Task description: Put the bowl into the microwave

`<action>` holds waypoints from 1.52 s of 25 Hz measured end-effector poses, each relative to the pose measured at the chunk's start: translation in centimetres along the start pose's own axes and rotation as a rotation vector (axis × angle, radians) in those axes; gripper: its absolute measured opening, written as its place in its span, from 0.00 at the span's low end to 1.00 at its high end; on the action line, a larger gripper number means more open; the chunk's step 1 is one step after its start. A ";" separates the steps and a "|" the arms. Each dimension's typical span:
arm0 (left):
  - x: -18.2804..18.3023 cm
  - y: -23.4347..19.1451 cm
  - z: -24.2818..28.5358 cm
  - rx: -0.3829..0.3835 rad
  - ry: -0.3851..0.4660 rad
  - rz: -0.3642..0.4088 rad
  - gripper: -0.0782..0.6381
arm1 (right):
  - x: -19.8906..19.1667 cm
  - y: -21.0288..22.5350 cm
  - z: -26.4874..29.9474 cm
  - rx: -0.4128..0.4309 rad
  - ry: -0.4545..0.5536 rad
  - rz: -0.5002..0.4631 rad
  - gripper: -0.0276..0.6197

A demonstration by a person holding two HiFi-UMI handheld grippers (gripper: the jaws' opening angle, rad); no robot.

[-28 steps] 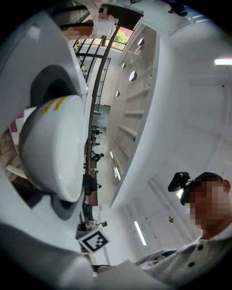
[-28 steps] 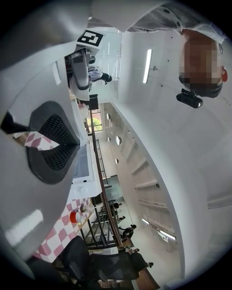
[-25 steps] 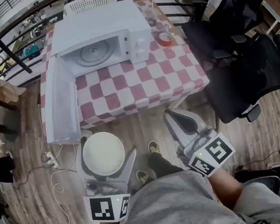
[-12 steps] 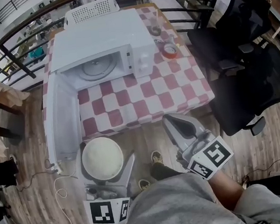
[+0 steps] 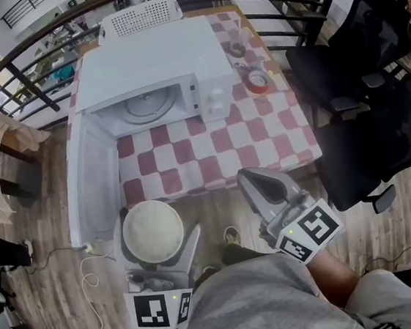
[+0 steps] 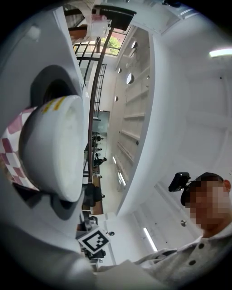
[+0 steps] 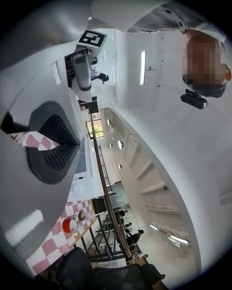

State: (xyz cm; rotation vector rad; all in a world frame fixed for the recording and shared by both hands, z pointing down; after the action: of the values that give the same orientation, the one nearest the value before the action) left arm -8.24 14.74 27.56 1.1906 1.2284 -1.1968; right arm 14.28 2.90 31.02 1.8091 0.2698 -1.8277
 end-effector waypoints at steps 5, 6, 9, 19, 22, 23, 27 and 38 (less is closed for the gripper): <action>-0.3 1.1 0.5 0.023 -0.004 0.019 0.86 | -0.1 1.1 0.0 0.033 -0.008 0.002 0.04; -0.3 1.2 0.5 0.027 -0.003 0.018 0.86 | -0.1 1.3 0.0 0.037 -0.011 -0.001 0.04; -0.2 1.5 0.7 0.031 -0.002 0.022 0.86 | -0.1 1.6 -0.1 0.042 -0.007 -0.002 0.04; 0.5 2.4 0.7 0.039 0.019 0.019 0.86 | 0.3 2.2 -1.1 0.045 0.012 -0.004 0.04; 0.5 2.7 0.6 0.043 0.017 0.021 0.86 | 0.4 2.3 -1.2 0.048 0.015 -0.004 0.04; 0.5 2.7 0.6 0.044 0.017 0.023 0.86 | 0.4 2.4 -1.2 0.049 0.016 -0.003 0.04; 0.6 2.9 0.7 0.048 0.018 0.025 0.86 | 0.4 2.5 -1.2 0.052 0.019 -0.004 0.04; 0.8 3.6 1.3 0.055 0.032 0.032 0.86 | 0.5 3.2 -1.5 0.050 0.032 0.006 0.04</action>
State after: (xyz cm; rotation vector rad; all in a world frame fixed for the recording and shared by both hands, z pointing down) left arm -4.66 13.53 26.77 1.2696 1.2030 -1.1985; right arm 17.26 0.88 31.17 1.8727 0.2325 -1.8173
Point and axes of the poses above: the fingertips, and each gripper's own axes: z forward along the fingers, y to its right, x out of its top, the point moved 10 cm from there along -z, backward along the fingers, and after that the axes turned 4 degrees about x, right-handed, at the moved point
